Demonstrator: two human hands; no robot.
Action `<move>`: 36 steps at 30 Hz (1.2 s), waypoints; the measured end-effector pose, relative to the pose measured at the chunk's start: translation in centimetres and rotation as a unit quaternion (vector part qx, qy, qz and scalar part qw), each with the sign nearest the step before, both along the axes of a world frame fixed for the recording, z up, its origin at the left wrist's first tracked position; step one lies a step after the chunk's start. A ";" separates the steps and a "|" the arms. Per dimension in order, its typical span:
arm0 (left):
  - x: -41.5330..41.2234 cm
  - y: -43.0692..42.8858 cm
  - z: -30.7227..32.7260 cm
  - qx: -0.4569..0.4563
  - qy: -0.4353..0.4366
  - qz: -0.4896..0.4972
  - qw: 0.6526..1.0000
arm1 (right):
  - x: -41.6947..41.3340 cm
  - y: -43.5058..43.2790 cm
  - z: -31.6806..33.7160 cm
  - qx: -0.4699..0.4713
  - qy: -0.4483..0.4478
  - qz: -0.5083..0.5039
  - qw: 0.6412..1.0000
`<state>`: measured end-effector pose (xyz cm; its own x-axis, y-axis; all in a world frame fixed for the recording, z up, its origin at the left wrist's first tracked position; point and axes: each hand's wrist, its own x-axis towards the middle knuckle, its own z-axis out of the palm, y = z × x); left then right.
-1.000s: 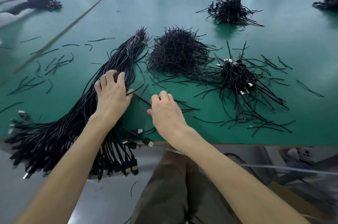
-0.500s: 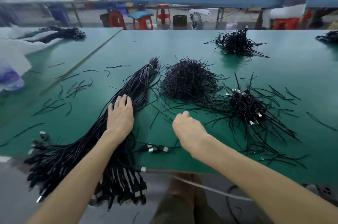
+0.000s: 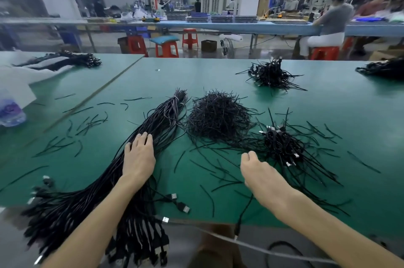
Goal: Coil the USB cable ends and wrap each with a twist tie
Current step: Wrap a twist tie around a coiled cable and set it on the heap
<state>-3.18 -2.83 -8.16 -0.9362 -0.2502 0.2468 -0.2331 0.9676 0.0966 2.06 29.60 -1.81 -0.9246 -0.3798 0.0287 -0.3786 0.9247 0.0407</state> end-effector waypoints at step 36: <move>7.2 14.4 7.4 0.875 -0.078 -0.328 0.348 | 1.5 -3.7 -1.2 -0.697 -0.378 -0.010 0.609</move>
